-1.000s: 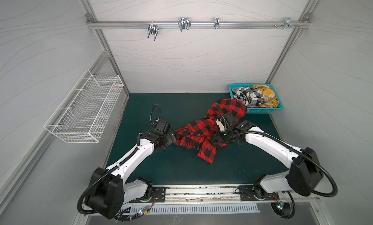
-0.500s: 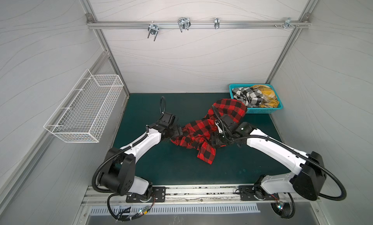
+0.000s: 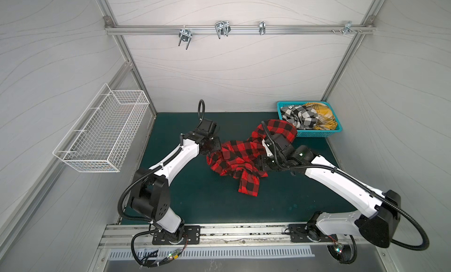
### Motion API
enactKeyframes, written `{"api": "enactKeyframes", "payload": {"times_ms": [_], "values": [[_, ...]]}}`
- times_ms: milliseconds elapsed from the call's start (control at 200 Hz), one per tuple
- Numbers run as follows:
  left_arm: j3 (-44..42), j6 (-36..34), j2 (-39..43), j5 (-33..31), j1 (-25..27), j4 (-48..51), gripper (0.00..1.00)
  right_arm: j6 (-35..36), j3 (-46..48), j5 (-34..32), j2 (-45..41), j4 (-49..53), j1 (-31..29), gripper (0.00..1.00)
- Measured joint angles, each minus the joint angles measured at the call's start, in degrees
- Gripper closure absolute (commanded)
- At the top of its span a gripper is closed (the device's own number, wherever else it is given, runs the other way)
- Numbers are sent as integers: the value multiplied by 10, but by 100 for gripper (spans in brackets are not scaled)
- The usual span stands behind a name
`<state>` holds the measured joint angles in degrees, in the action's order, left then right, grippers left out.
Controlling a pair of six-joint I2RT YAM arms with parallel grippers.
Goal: Fold and stack the long sleeve shirts
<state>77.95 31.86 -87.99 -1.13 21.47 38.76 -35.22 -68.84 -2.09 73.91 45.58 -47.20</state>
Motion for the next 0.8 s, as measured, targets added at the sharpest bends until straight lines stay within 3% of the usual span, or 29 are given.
{"api": "enactKeyframes", "payload": {"times_ms": [170,340,475,620,700,755,800], "values": [[177,40,68,-48,-36,82,100,33,-74,10,29,-8,-56,32],[237,96,133,-52,-83,128,100,46,-111,14,50,-28,-77,26],[240,131,130,-50,-1,137,100,44,-102,-3,41,-28,-70,23],[222,174,50,-25,108,98,100,5,-83,-52,-1,16,-13,16],[179,199,-2,-3,153,43,66,-18,-52,-76,-43,44,45,12],[159,212,-47,22,180,12,49,-31,-27,-96,-78,66,79,11],[156,220,-86,48,198,-9,13,-40,-5,-106,-106,81,91,9]]}}
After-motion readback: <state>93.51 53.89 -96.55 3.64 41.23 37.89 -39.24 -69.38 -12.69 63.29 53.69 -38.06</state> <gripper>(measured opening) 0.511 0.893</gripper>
